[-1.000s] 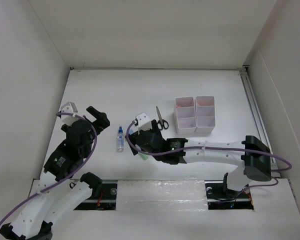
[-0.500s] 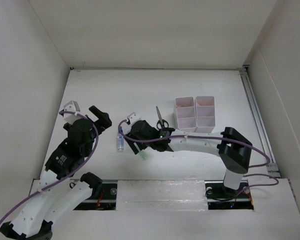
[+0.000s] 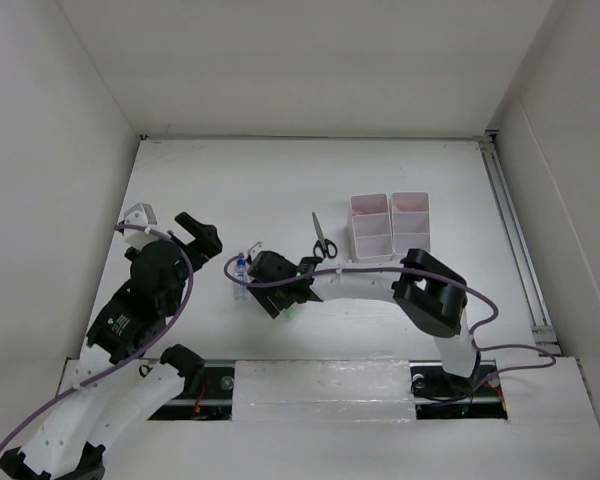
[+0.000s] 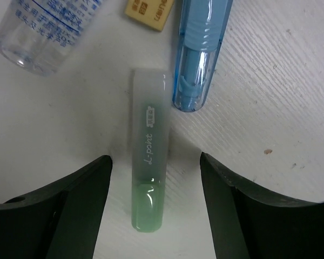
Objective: Sort the stationery into containers
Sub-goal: Pick up the pen from the center of the board.
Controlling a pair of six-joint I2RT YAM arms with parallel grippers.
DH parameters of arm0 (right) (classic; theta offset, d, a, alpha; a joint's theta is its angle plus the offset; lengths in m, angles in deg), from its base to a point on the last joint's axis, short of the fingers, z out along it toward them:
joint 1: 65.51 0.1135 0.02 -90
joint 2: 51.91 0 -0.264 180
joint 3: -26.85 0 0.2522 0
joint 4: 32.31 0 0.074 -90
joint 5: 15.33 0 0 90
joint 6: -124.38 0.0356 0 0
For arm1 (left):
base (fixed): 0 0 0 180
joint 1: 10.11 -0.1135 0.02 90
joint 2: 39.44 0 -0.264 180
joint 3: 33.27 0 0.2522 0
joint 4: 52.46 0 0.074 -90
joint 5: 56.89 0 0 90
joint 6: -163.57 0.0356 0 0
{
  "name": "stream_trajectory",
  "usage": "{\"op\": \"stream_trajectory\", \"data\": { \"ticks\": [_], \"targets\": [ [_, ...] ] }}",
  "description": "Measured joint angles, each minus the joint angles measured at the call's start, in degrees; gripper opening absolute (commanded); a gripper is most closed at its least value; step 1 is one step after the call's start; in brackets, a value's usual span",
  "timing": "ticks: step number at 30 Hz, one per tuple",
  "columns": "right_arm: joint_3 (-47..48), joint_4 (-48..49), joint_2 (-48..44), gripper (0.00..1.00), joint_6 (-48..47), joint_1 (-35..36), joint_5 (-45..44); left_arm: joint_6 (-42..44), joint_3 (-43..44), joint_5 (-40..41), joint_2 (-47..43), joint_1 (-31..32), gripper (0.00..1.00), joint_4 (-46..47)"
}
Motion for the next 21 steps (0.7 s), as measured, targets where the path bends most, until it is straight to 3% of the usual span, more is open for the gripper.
{"op": "stream_trajectory", "data": {
  "ticks": [10, 16, 21],
  "targets": [
    [9.2, -2.3, 6.3, 0.69, -0.1, 0.0, 0.4, 0.2, 0.0, -0.6, -0.2, 0.0, 1.0, 0.0],
    [11.5, -3.8, 7.7, 0.53, -0.2, -0.1, 0.8, 0.2, 0.0, -0.6, -0.7, 0.0, 1.0, 0.0],
    [12.0, -4.8, 8.0, 0.52, -0.3, -0.2, 1.0, 0.2, 0.0, -0.8, -1.9, 0.0, 1.0, 0.0]
  ]
}}
